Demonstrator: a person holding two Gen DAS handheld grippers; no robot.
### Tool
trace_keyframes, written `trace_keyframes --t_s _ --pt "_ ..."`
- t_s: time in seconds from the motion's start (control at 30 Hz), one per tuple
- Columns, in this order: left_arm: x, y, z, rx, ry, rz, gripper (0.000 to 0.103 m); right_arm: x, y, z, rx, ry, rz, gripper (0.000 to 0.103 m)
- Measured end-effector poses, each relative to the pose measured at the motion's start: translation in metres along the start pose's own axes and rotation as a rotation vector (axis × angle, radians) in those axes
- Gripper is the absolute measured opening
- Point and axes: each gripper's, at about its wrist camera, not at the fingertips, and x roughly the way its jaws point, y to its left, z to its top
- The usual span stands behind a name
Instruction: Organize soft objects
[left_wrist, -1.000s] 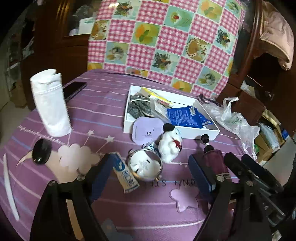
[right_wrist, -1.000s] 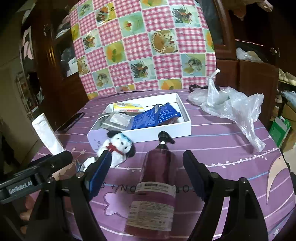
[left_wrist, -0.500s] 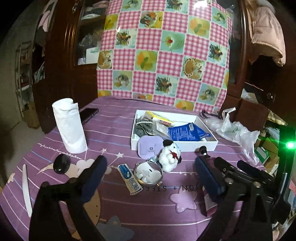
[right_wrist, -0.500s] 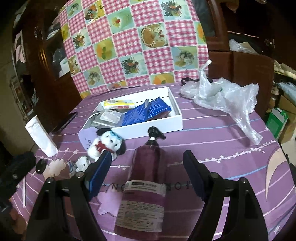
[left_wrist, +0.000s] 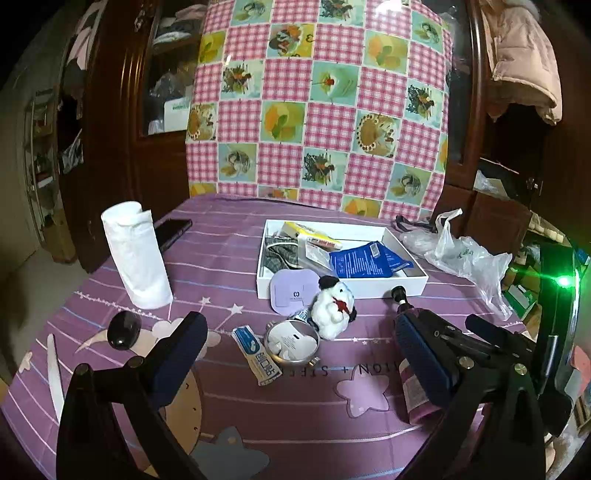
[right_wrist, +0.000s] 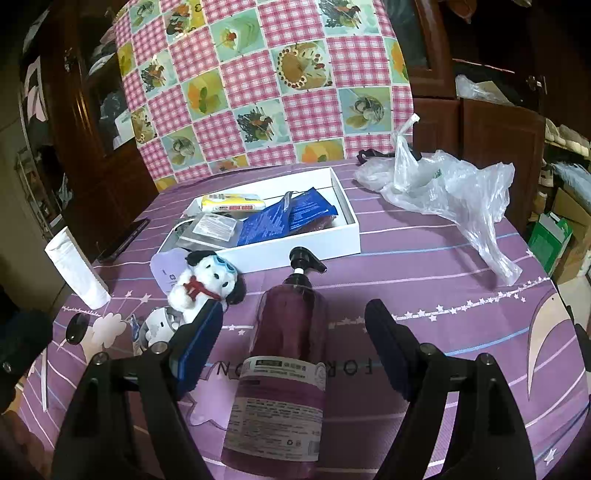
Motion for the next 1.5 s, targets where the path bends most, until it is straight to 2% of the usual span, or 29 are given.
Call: trace_keyframes --t_s 0.13,0.23,0.33,0.43,0.53,0.7,0.83,0.93,1.03,1.2,1.3,1.4,1.5 --pt "0.007 -0.001 -0.002 0.021 0.000 0.029 0.103 0.000 0.003 0.000 -0.012 0.001 0.003 0.080" --pt "0.021 0.001 -0.004 0.033 0.040 0.040 0.103 -0.001 0.004 0.000 -0.012 0.002 0.005 0.080" --pt "0.042 0.004 -0.007 0.029 0.135 -0.003 0.103 0.000 0.006 -0.001 -0.017 0.011 0.017 0.080" --pt "0.055 0.009 -0.011 0.014 0.191 -0.035 0.103 0.001 0.011 -0.002 -0.033 0.018 0.028 0.080" --pt "0.062 0.018 -0.012 -0.022 0.214 -0.051 0.103 0.001 0.015 -0.001 -0.046 0.021 0.030 0.079" --pt "0.067 0.028 -0.010 -0.050 0.201 -0.094 0.103 -0.006 0.018 0.007 -0.007 -0.003 0.031 0.079" --pt "0.077 0.035 -0.009 -0.073 0.247 -0.156 0.101 -0.005 0.026 0.010 -0.026 0.014 0.022 0.079" --pt "0.080 0.039 -0.007 -0.077 0.249 -0.175 0.100 -0.001 0.031 0.011 -0.033 0.043 0.013 0.079" --pt "0.081 0.043 -0.005 -0.085 0.246 -0.177 0.097 -0.001 0.033 0.013 -0.026 0.048 0.029 0.079" --pt "0.090 0.054 -0.002 -0.104 0.263 -0.154 0.074 -0.006 0.038 0.013 -0.027 0.017 0.035 0.079" --pt "0.093 0.060 0.000 -0.110 0.250 -0.167 0.067 -0.004 0.041 0.012 -0.022 0.006 0.052 0.079" --pt "0.090 0.061 0.003 -0.091 0.228 -0.196 0.067 0.005 0.043 0.014 -0.045 0.057 0.119 0.079" --pt "0.085 0.059 0.007 -0.046 0.218 -0.226 0.067 0.007 0.042 0.013 -0.021 0.081 0.114 0.079"
